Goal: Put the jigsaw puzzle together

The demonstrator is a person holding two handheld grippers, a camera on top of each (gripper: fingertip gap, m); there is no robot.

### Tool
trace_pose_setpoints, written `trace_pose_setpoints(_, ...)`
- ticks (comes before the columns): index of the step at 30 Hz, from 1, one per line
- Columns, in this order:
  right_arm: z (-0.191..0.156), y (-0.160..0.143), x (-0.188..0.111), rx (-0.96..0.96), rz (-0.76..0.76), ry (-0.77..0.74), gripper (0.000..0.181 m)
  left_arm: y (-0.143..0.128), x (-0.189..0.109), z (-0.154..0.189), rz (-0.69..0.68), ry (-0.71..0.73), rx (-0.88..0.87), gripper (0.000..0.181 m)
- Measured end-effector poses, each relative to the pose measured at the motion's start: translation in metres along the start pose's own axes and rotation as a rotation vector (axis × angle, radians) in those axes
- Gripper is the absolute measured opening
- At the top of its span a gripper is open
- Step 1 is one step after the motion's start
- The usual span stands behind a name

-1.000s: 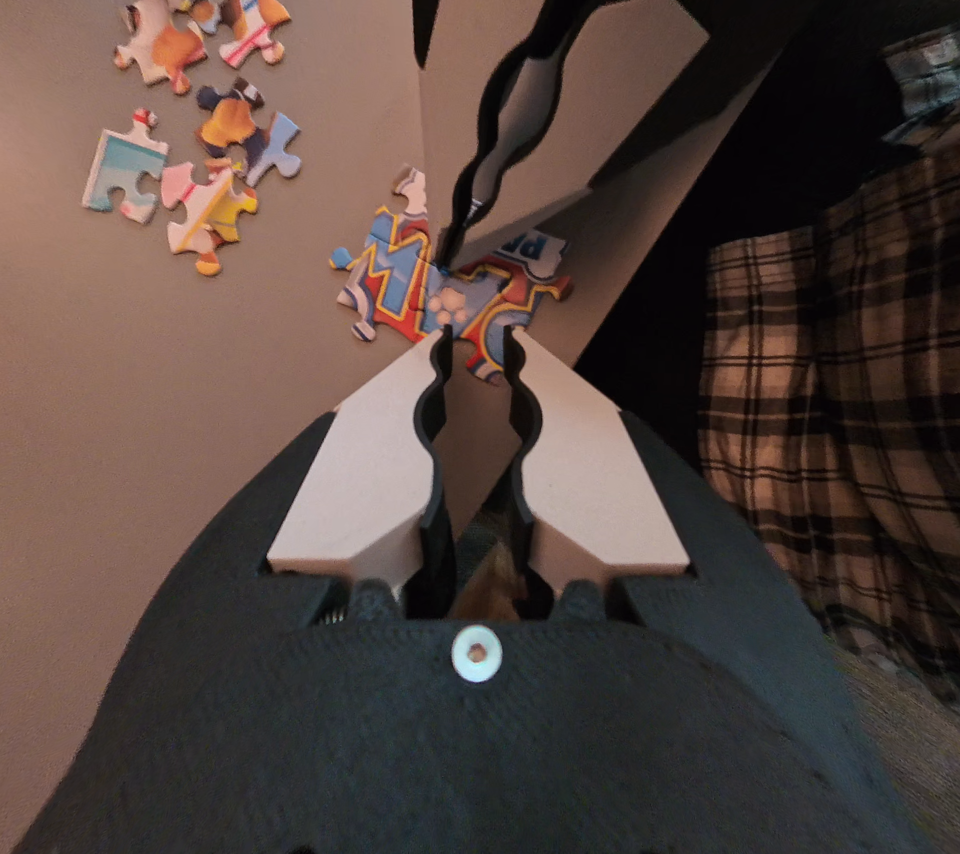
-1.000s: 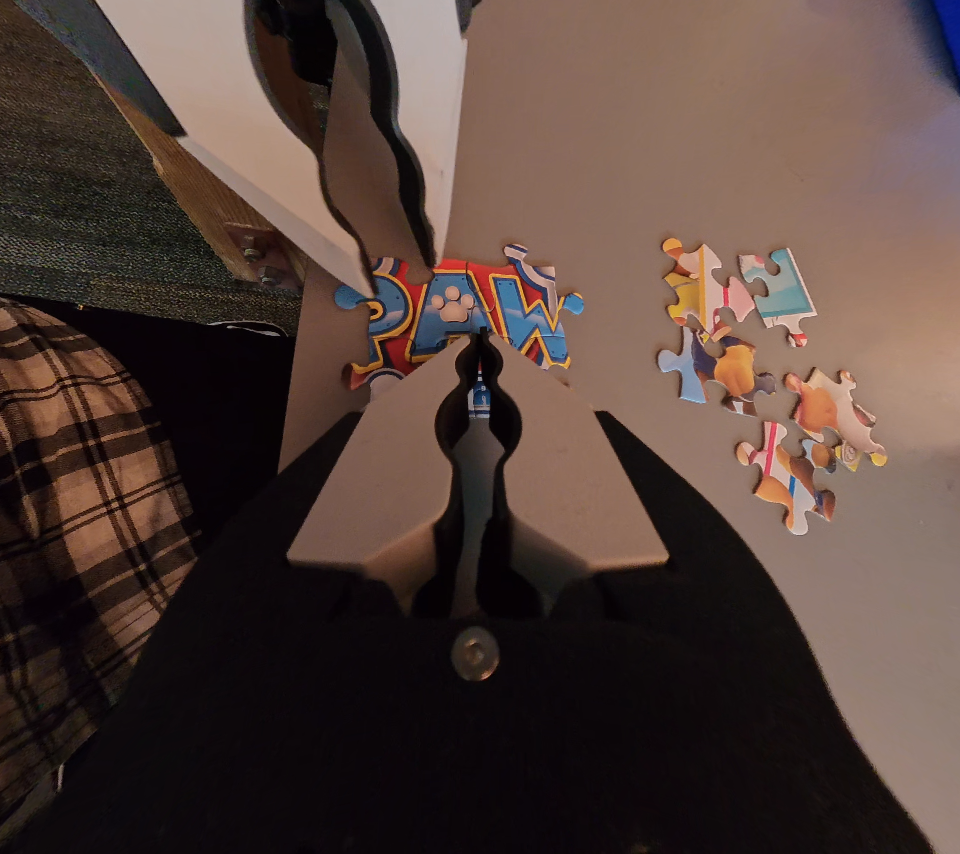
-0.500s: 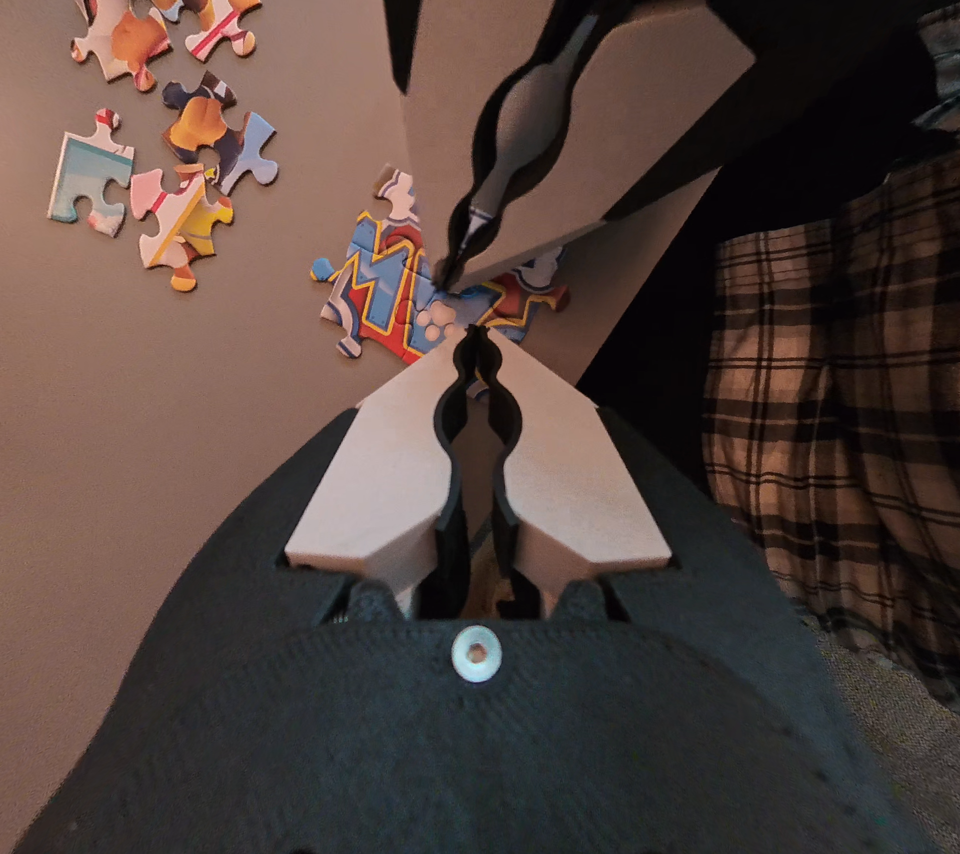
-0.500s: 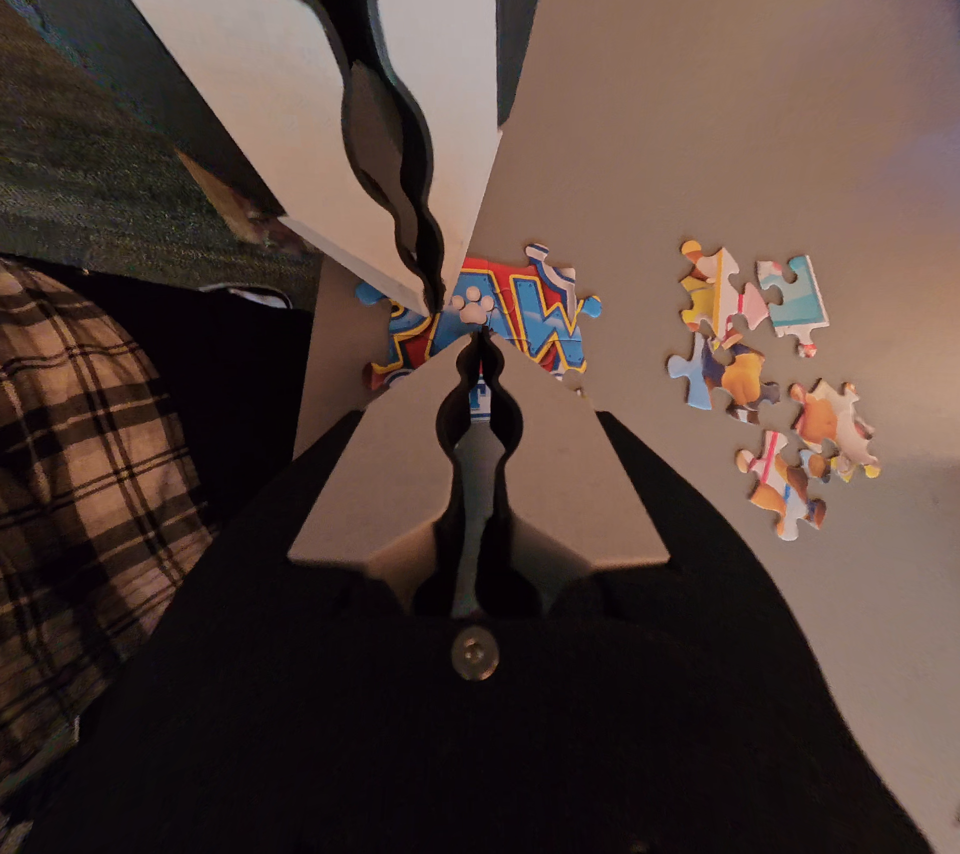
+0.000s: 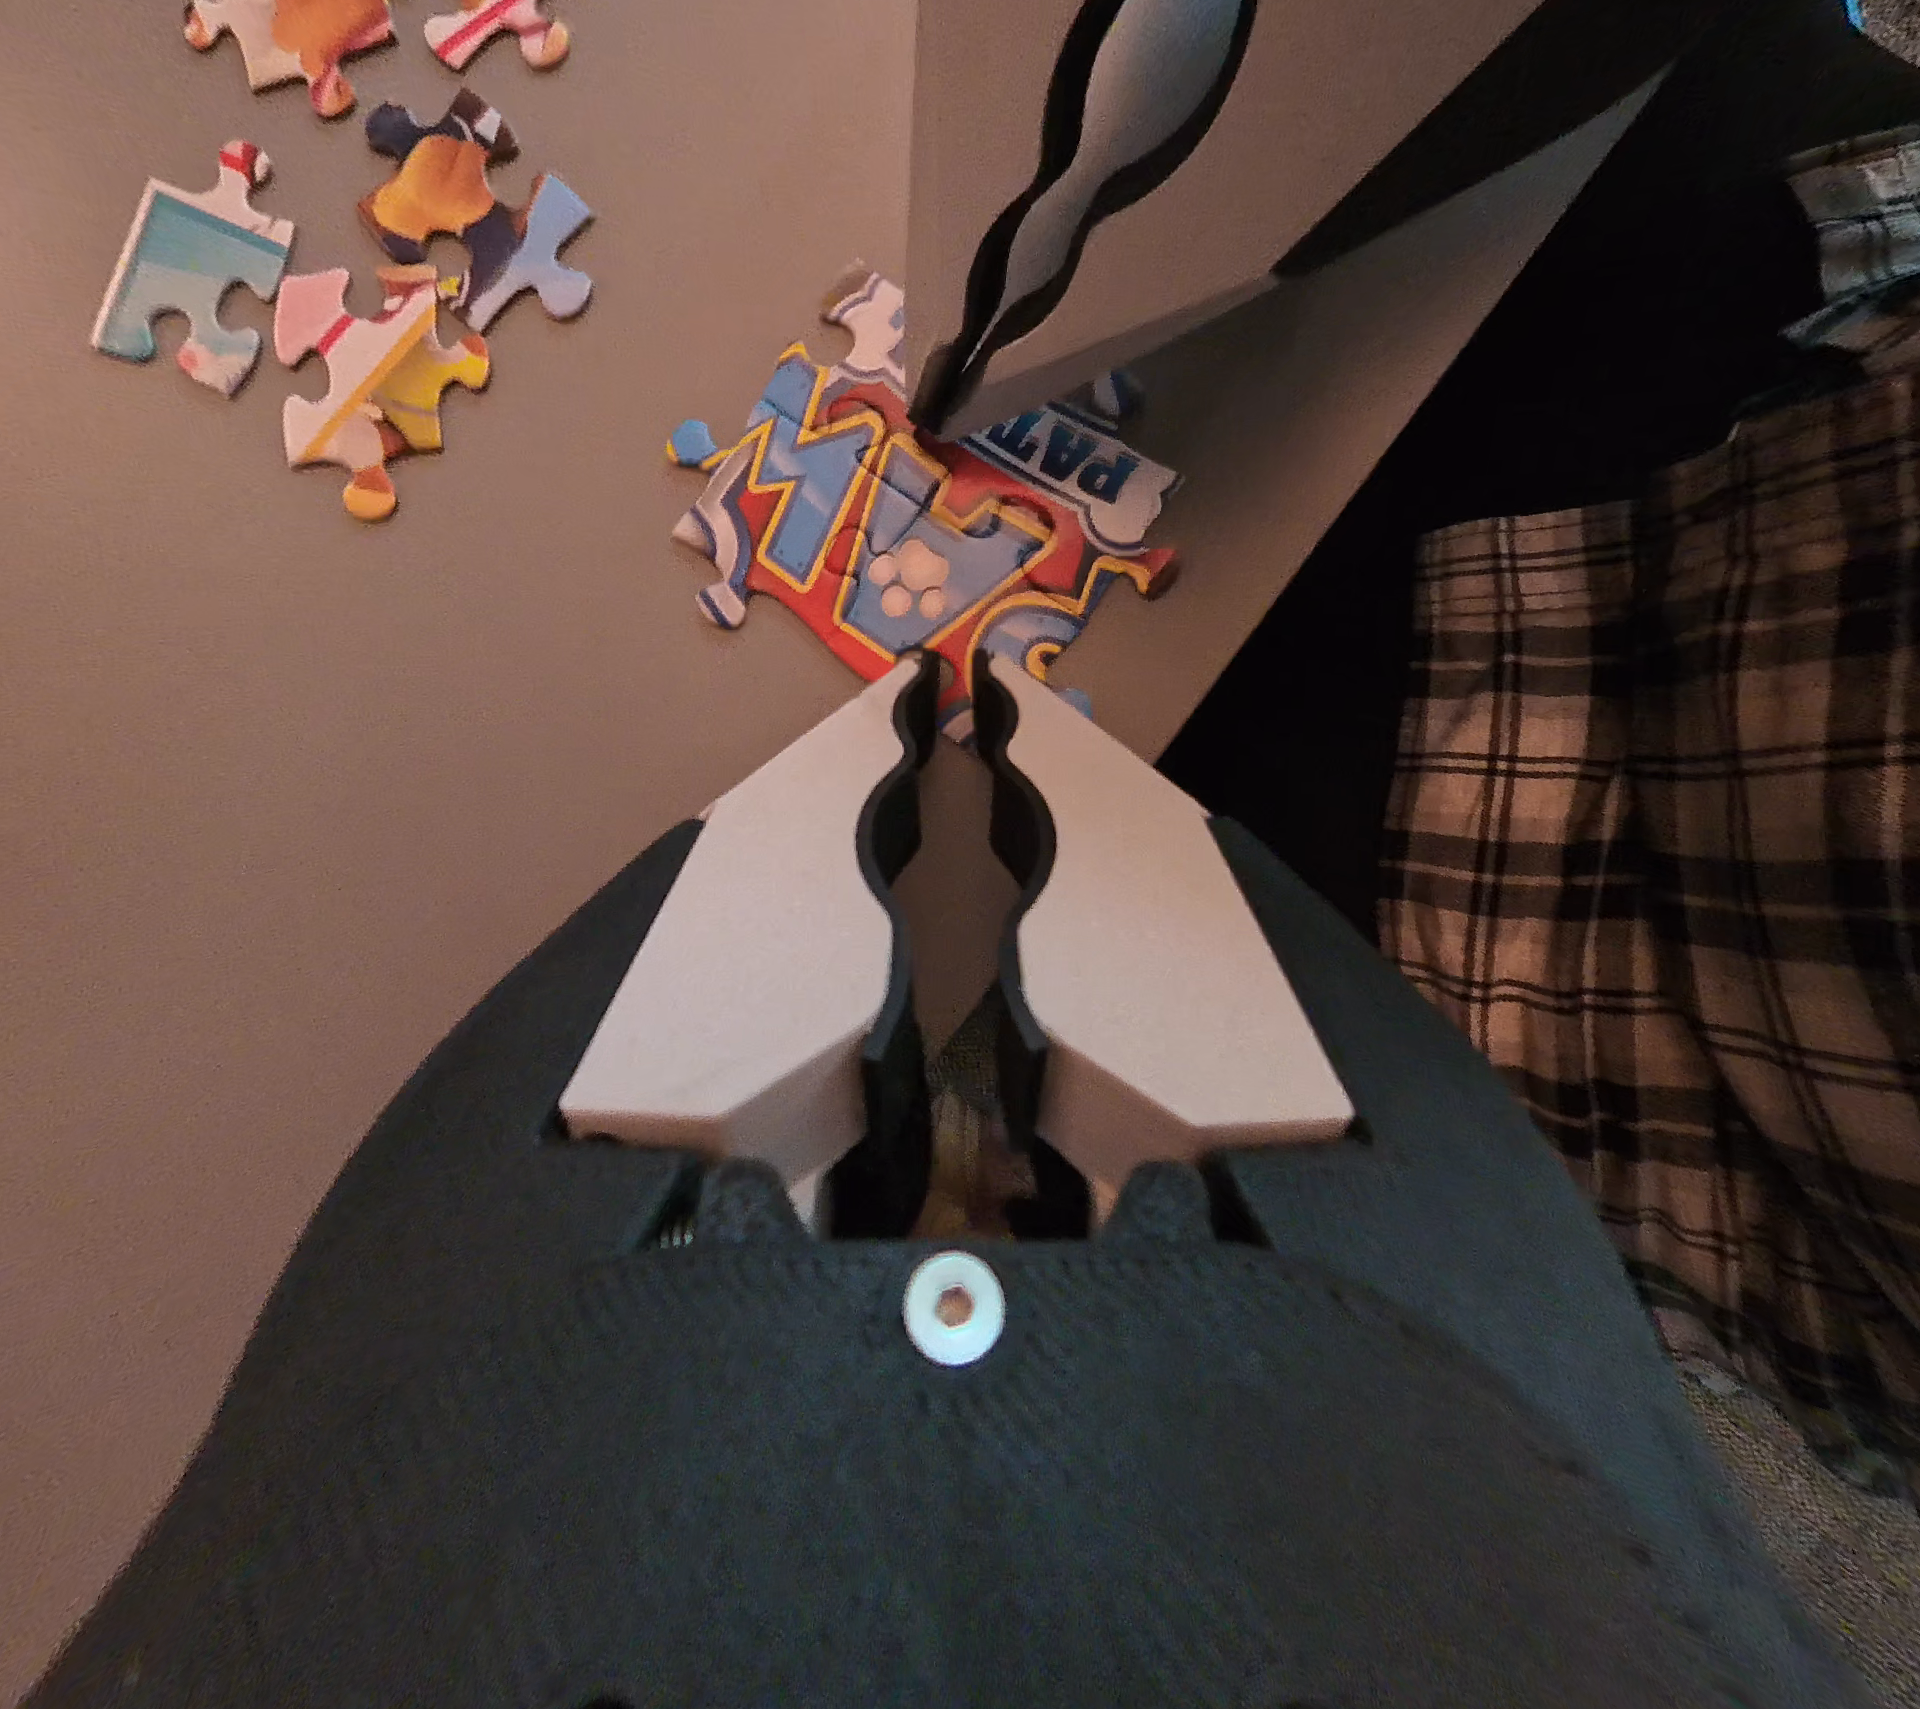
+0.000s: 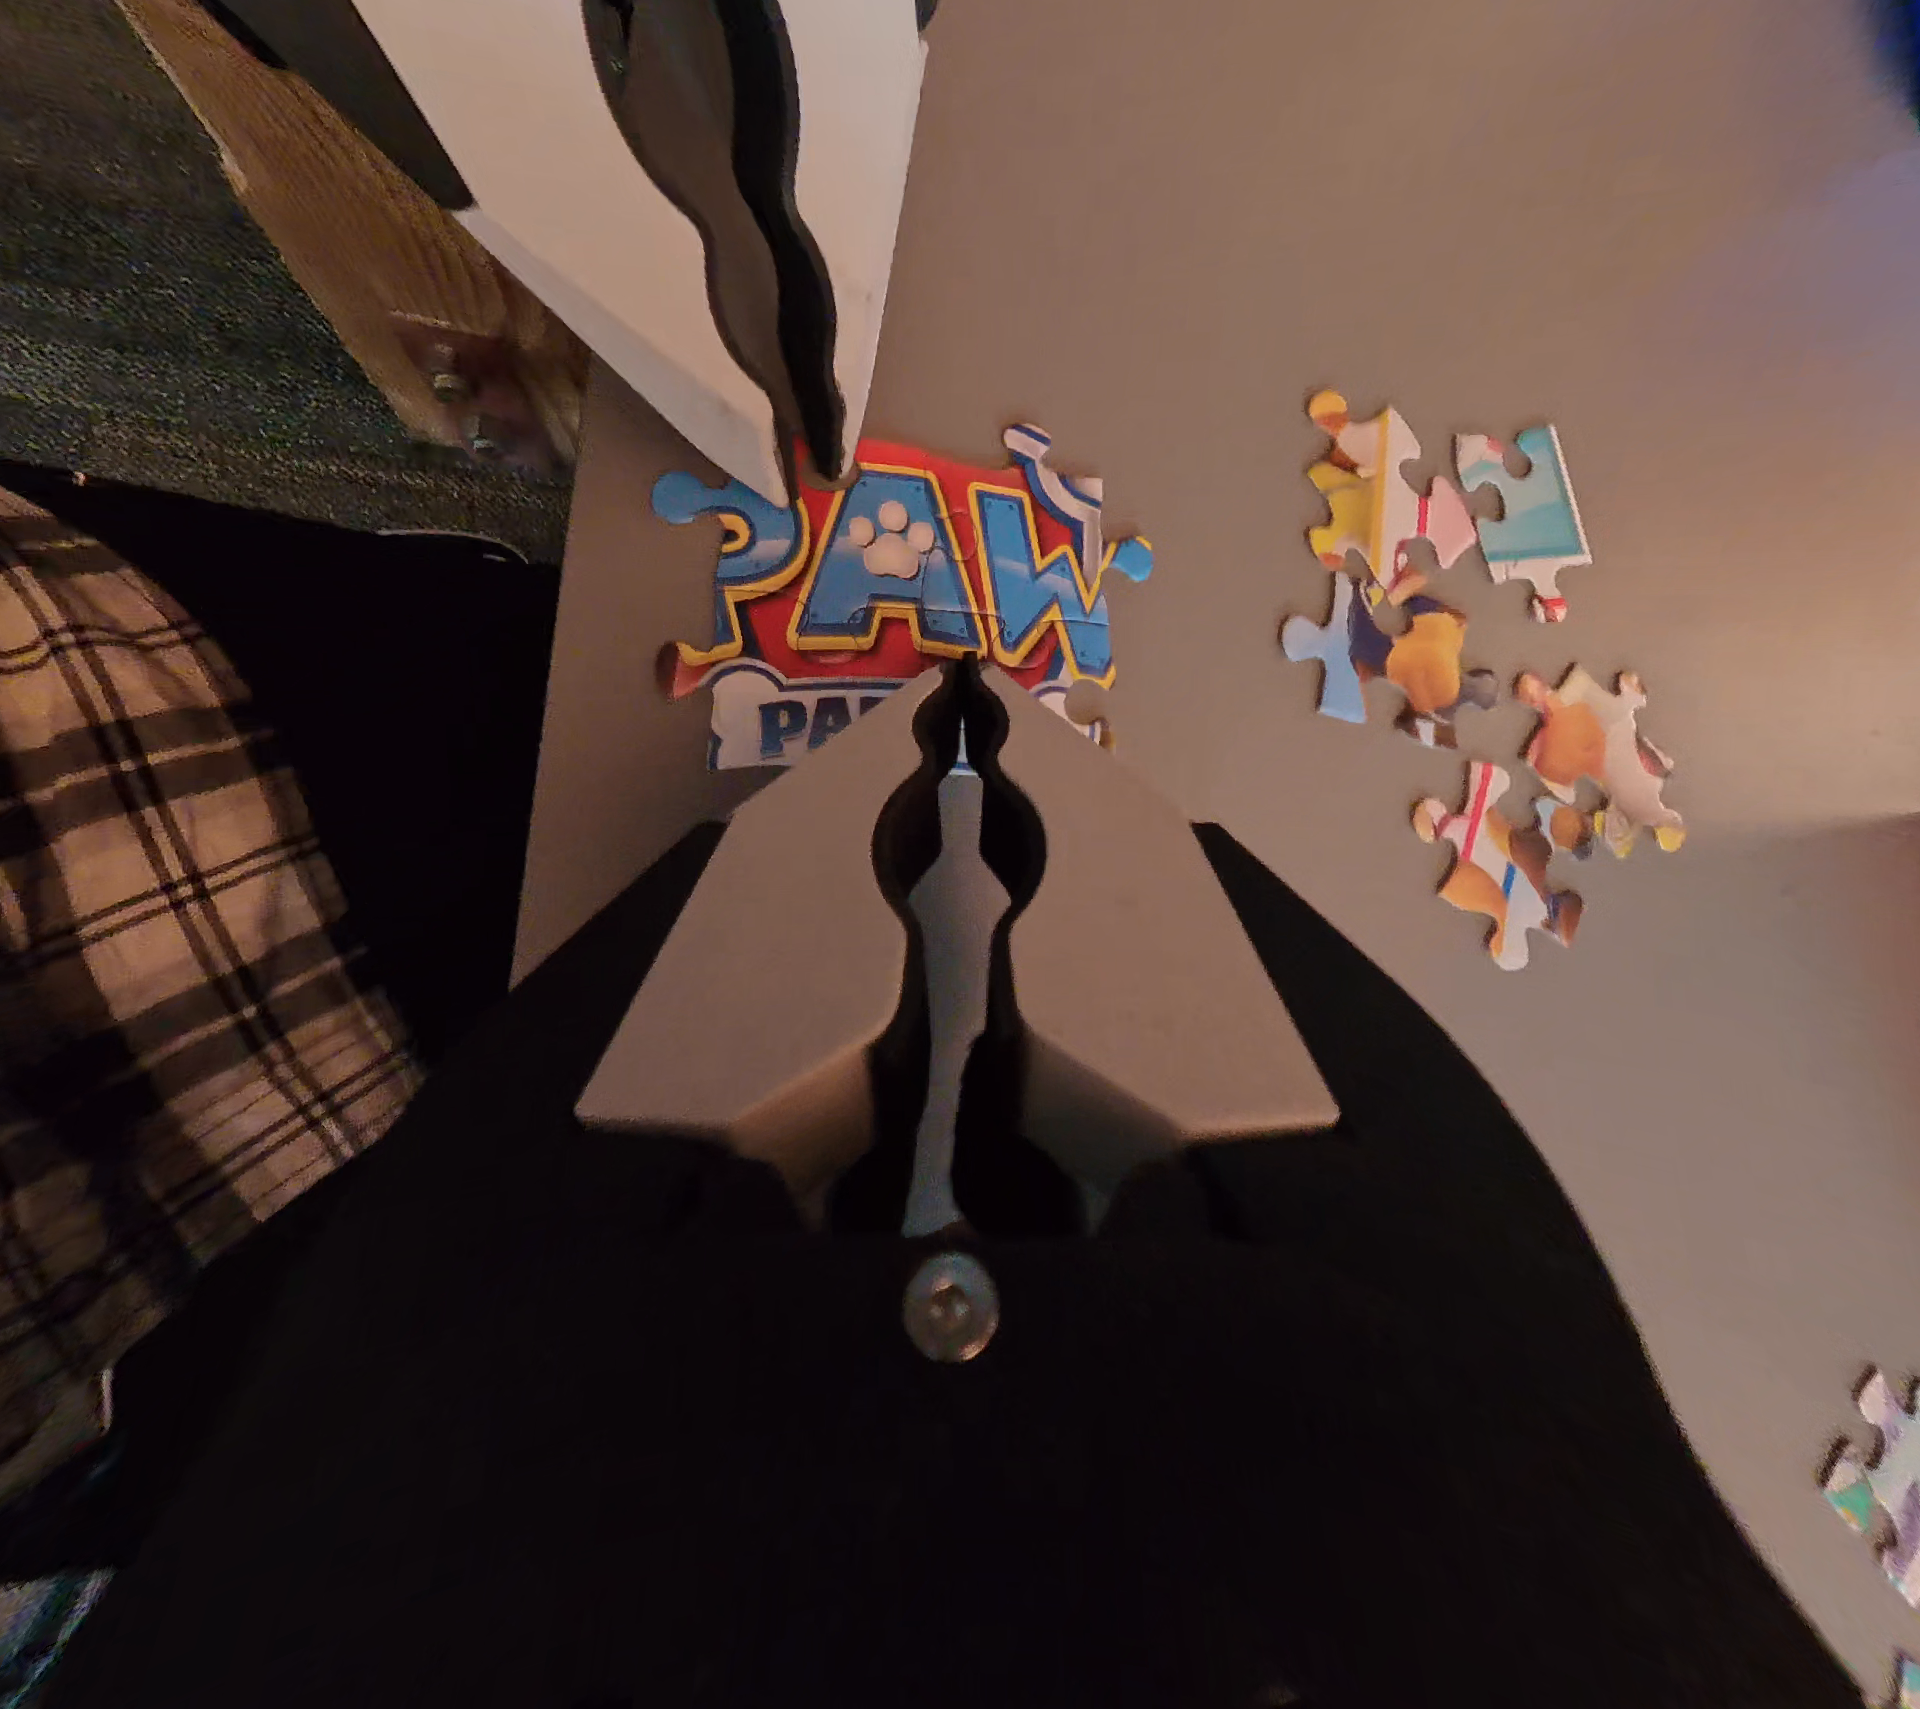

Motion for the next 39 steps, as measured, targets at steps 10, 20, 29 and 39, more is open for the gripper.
trace_pose_setpoints(10,0.009,-0.046,-0.037,0.078,-0.119,-0.1,0.0,0.044,0.032,-0.005,0.024,-0.024,0.099,0.003)
trace_pose_setpoints(20,0.027,-0.063,-0.046,0.075,-0.164,-0.267,0.0,0.081,0.062,-0.035,0.015,0.003,0.16,0.0)
trace_pose_setpoints(29,0.01,-0.059,-0.071,0.099,-0.079,-0.284,0.004,0.09,0.048,-0.025,0.105,-0.069,0.122,0.032)
trace_pose_setpoints(39,0.048,-0.144,-0.13,0.417,-0.042,-0.259,0.041,0.088,0.062,-0.011,0.103,-0.093,0.12,0.037)
Point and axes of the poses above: each gripper's, where its closed fingertips meet, x out along the fingers, y out of its top, z = x × y across the jaws, the point moved 2 cm from there along -x, back along the fingers, and after that the axes turned 1 degree about y, right-handed, at the moved point
